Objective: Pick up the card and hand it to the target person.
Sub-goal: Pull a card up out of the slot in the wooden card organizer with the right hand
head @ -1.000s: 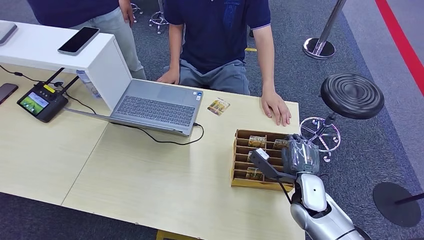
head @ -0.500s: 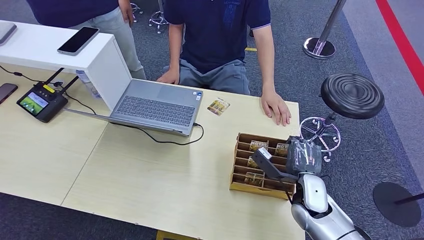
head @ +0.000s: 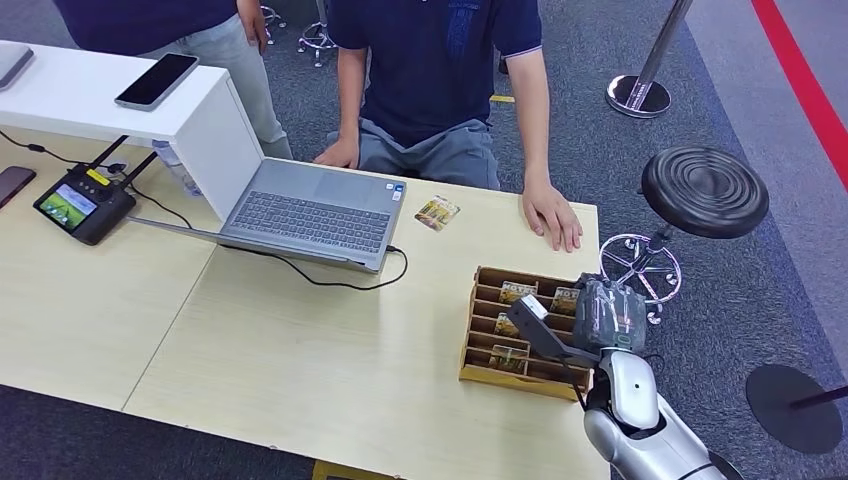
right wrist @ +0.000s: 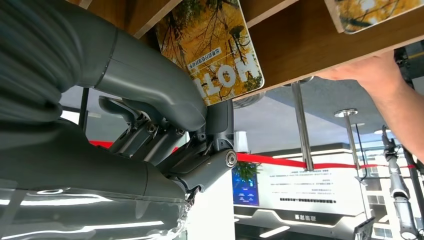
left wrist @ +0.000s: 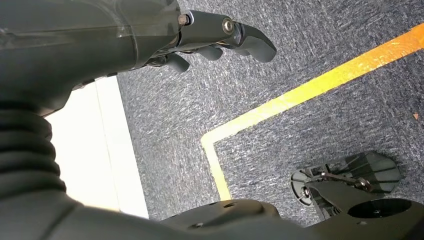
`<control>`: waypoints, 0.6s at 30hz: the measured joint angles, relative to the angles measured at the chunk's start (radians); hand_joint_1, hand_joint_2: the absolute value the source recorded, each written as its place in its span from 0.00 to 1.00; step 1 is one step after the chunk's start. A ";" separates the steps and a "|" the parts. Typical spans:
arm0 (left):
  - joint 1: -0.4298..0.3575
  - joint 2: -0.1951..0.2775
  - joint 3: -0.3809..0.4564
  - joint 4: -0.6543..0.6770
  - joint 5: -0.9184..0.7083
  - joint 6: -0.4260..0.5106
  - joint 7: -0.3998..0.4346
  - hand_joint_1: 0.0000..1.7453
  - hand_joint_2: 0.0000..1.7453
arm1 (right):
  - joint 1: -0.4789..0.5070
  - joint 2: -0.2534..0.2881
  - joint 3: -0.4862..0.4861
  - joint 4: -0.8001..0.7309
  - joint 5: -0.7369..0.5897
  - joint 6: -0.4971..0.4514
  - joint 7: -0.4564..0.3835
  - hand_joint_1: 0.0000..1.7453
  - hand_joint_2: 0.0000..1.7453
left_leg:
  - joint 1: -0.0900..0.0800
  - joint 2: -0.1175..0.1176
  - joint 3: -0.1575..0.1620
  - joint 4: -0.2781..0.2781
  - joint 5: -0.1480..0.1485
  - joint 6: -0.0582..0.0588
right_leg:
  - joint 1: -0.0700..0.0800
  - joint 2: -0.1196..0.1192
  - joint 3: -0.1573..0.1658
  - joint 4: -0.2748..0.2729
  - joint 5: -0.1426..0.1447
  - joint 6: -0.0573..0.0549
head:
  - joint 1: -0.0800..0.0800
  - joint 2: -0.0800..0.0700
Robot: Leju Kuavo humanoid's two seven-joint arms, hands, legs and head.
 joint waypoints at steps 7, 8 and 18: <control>0.000 0.003 -0.002 0.001 -0.004 -0.004 0.013 0.00 1.00 | -0.003 -0.004 -0.021 -0.070 -0.033 -0.039 -0.005 1.00 1.00 | 0.000 0.001 0.001 -0.001 0.000 0.000 | 0.000 0.001 0.001 -0.001 0.001 -0.001 | 0.000 0.000; 0.000 0.004 -0.003 0.000 -0.005 -0.005 0.014 0.00 1.00 | -0.005 -0.009 -0.025 -0.095 -0.031 -0.044 -0.002 1.00 1.00 | 0.000 0.001 0.001 -0.001 0.000 0.000 | 0.000 0.001 0.001 -0.001 0.001 -0.001 | 0.000 0.000; 0.000 0.005 -0.010 0.000 -0.017 -0.002 0.020 0.00 1.00 | -0.015 -0.039 -0.071 -0.276 0.020 -0.087 0.026 1.00 1.00 | 0.000 0.000 0.000 0.000 0.000 0.000 | 0.000 0.000 0.000 0.000 0.000 0.000 | 0.000 0.000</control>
